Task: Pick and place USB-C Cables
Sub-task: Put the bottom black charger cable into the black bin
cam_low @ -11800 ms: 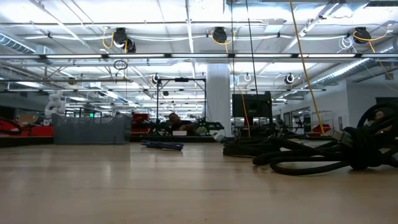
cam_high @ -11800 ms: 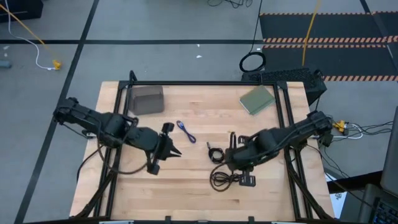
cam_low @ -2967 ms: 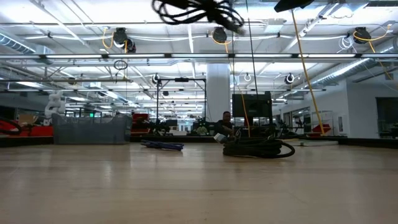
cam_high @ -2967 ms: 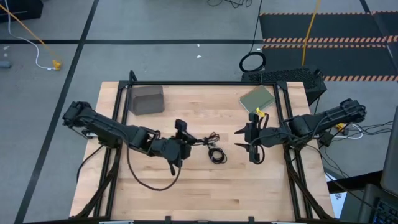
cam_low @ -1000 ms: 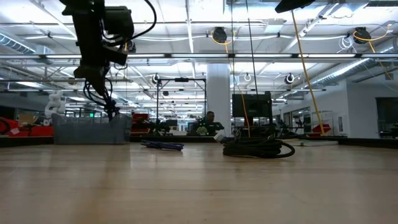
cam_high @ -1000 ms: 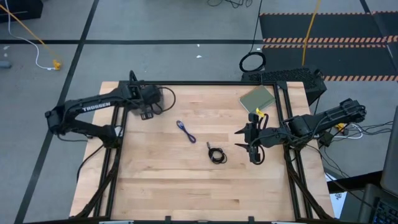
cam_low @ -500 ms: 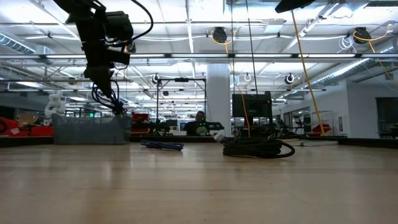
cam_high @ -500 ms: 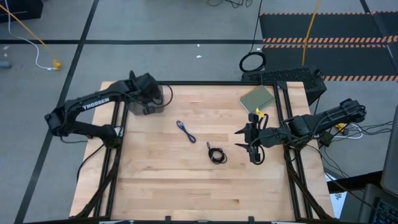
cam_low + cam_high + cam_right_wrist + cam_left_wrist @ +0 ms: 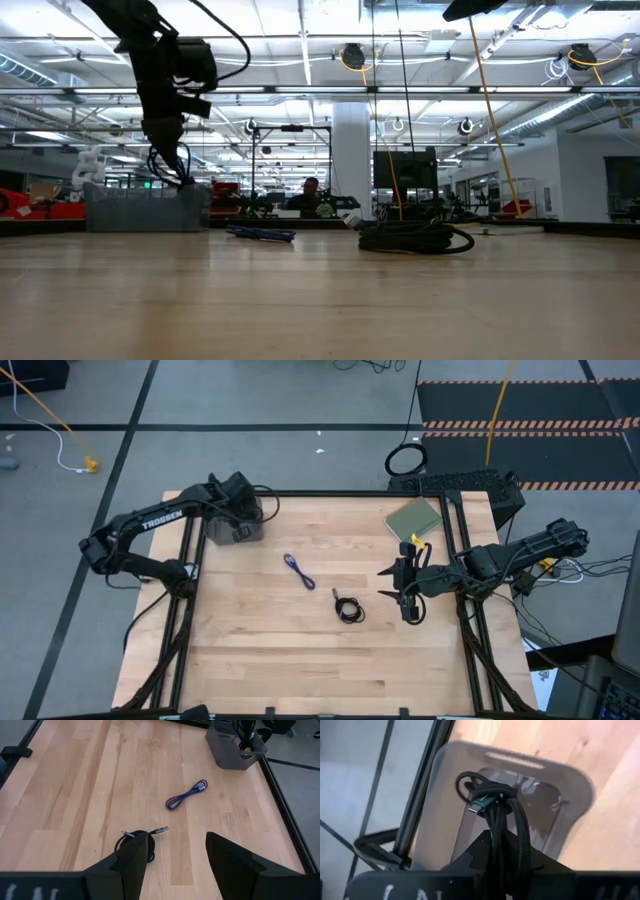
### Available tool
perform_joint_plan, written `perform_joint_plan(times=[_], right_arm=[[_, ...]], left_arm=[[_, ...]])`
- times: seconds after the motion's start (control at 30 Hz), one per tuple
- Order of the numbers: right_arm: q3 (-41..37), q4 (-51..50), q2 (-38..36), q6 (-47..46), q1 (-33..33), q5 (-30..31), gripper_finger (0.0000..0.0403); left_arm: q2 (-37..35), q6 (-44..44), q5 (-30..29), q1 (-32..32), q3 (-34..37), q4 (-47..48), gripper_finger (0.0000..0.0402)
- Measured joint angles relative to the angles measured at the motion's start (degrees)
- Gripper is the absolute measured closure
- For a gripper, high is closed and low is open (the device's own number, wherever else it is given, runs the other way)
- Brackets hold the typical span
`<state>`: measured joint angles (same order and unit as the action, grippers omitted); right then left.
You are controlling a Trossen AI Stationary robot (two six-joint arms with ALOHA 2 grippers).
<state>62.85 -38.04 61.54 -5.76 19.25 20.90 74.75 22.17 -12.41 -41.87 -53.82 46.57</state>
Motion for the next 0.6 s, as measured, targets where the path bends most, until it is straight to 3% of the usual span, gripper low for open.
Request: perform_joint_plan(times=[0.3,0.47,0.6], right_arm=[[0.0,0.0,0.0,0.0,-0.02,-0.01,0.0209],[0.0,-0.02,0.0,0.0,0.0,-0.01,0.0209],[0.0,-0.02,0.0,0.0,0.0,-0.01,0.0209]], left_arm=[[1.79,-2.71,-0.1,-0.07,0.0,0.57,0.0342],[1.79,-5.01,-2.29,-0.03,0.0,3.54,0.0297],[1.79,-6.89,-8.17,-0.02,0.0,4.84,0.0256]])
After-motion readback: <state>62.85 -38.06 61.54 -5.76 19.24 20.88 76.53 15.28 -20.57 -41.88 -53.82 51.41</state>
